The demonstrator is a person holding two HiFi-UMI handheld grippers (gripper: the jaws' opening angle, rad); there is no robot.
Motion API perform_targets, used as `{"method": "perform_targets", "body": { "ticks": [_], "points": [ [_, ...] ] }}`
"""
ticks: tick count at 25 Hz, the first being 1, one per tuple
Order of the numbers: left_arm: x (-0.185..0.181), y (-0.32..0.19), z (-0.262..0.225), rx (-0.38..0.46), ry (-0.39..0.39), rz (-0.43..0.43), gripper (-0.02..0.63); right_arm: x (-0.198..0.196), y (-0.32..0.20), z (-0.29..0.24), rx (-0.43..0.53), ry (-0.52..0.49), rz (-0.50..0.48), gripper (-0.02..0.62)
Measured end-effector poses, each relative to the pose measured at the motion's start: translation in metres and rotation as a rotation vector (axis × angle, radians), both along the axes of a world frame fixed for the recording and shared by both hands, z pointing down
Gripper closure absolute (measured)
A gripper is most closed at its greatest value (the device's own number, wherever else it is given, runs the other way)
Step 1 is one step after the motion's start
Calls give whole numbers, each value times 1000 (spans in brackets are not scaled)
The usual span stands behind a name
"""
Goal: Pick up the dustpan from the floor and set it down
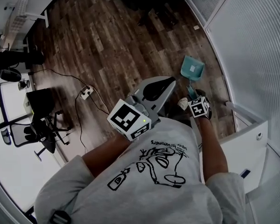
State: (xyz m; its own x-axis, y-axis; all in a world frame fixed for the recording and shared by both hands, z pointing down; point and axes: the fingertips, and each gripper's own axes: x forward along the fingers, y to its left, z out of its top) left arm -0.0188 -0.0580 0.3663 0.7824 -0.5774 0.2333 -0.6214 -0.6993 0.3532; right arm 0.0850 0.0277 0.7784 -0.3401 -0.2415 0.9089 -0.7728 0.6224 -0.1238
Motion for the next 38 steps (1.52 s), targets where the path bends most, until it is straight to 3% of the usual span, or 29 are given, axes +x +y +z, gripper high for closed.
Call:
{"method": "perform_targets", "body": {
  "ticks": [20,21,23,38],
  "points": [
    [-16,15,41,-82,-58,-9,604,-4,-5,42,-8,-11,32,397],
    [-17,16,43,-85,-60,-9,604,-4,-6,42,1,-12,35,402],
    [-17,17,45,-89,-62,-9,604,-3,-8,42,19,-15,45,491],
    [-13,14,42,-79,-60,3,604,5,-15,33,63,29,64,502]
  ]
}}
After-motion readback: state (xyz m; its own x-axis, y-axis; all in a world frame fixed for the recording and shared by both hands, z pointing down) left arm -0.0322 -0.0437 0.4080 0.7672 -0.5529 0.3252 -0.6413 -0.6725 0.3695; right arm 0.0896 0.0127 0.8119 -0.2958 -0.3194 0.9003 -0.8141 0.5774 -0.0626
